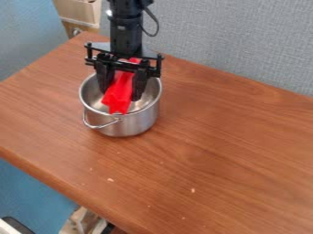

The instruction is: Put the red object in the metal pot

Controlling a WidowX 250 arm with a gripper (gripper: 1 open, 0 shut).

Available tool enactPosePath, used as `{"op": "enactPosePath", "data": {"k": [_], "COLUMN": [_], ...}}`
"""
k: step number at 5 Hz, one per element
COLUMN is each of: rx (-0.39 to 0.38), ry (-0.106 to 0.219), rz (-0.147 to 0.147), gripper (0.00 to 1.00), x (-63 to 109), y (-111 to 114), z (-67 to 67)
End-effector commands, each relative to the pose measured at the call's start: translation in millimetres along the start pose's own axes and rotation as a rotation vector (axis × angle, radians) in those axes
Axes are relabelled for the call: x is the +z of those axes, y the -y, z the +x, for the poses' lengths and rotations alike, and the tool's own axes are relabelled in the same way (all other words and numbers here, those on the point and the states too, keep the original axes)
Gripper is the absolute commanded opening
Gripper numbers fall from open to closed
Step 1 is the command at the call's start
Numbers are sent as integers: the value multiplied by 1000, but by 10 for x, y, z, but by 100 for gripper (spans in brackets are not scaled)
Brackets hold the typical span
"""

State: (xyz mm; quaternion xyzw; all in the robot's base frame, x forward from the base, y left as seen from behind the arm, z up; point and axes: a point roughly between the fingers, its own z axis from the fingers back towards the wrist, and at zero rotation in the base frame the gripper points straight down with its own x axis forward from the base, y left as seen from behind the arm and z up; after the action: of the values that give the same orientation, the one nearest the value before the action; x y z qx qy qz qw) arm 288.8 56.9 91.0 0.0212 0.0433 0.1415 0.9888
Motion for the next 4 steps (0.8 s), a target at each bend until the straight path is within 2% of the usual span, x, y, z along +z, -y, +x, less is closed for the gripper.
{"op": "enactPosePath", "data": {"k": [1,4], "rx": [21,32], "ry": [65,64], "rz": [-4,-8], "gripper": [0,0], "x": [145,108], "y": [-60,-79], "z": [98,133]}}
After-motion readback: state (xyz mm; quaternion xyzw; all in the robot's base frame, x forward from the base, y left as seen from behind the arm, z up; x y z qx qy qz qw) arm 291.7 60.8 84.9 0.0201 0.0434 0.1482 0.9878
